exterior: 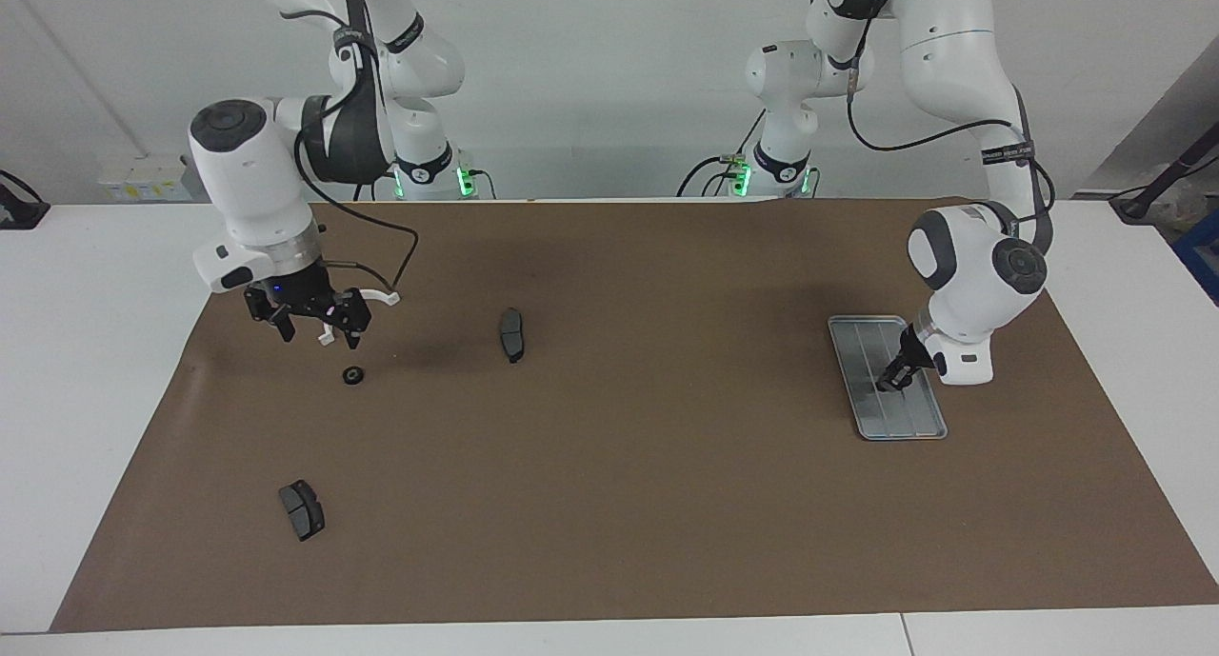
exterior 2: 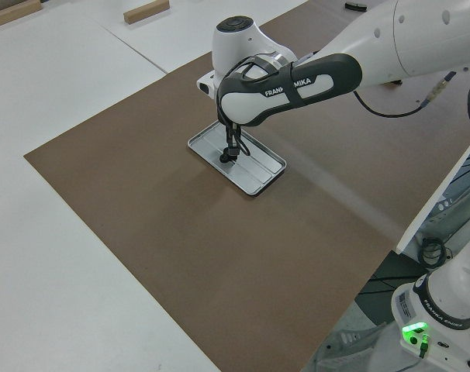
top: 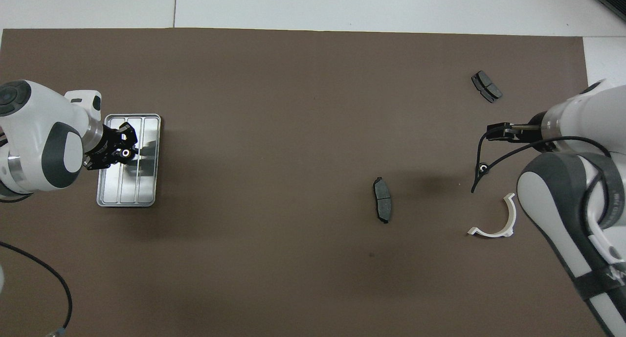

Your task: Place bearing gear from tray to pile

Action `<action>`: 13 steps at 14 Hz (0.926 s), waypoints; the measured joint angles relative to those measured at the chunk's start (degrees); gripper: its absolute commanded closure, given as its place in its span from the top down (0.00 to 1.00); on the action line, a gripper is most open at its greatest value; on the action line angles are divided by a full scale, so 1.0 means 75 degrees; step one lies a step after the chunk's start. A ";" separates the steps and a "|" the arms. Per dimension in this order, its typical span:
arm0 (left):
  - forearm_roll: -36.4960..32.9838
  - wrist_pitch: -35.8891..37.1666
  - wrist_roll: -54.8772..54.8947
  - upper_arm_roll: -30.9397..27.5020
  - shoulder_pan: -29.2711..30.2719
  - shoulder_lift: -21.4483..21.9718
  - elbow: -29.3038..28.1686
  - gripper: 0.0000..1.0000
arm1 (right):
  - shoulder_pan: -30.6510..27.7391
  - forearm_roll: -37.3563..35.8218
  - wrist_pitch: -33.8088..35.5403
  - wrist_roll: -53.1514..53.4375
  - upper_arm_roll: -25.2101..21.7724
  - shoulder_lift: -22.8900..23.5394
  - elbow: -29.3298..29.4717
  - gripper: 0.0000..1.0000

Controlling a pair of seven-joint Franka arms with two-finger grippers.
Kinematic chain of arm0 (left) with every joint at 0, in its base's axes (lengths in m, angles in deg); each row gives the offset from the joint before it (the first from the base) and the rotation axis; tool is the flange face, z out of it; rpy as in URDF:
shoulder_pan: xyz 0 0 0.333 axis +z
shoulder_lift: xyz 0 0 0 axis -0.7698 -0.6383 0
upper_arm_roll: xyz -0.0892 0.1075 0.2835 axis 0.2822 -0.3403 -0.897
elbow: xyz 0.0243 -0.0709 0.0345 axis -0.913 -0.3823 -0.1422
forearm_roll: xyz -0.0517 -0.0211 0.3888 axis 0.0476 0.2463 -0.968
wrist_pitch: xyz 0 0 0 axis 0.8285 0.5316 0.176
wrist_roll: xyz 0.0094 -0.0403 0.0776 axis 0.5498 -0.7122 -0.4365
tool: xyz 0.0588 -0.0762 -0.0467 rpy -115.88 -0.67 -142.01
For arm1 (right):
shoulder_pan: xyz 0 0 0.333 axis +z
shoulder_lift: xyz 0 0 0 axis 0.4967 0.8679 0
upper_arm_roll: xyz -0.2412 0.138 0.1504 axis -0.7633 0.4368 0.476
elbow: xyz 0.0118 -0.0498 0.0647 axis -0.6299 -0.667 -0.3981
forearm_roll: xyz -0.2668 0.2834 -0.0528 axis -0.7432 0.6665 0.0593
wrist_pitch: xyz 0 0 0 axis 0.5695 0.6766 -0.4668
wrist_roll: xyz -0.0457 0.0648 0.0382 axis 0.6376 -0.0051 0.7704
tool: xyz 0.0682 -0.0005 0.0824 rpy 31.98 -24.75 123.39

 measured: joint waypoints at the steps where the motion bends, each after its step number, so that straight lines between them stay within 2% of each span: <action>1: 0.0000 -0.0034 0.0000 0.0001 0.0004 -0.0002 0.0087 0.24 | 0.0000 0.0189 0.0384 0.0000 0.0021 -0.0214 0.0175 1.00; 4: 0.0001 -0.0042 -0.0234 0.0065 -0.0032 -0.0021 0.0668 0.24 | 0.0002 0.0366 0.1604 -0.0001 0.0056 -0.0630 0.0688 1.00; 6: 0.0007 -0.0036 -0.0727 0.0151 -0.0309 -0.0021 0.0946 0.24 | 0.0006 0.0369 0.2621 -0.0001 0.0199 -0.0598 0.1375 1.00; 8: 0.0017 -0.0045 -0.1687 0.0213 -0.1124 -0.0025 0.1024 0.24 | 0.0008 0.0369 0.3076 -0.0001 0.0320 -0.0436 0.1902 1.00; 10: 0.0018 -0.0067 -0.2606 0.0241 -0.2127 -0.0028 0.1030 0.26 | 0.0008 0.0369 0.3100 -0.0001 0.0361 -0.0279 0.2174 1.00; 12: 0.0018 -0.0128 -0.3054 0.0255 -0.2937 -0.0029 0.1031 0.38 | 0.0017 0.0369 0.3154 -0.0002 0.0424 -0.0135 0.2318 1.00; 13: 0.0018 -0.0142 -0.3127 0.0255 -0.3240 -0.0029 0.1031 0.55 | 0.0032 0.0368 0.3258 -0.0002 0.0448 -0.0088 0.2337 1.00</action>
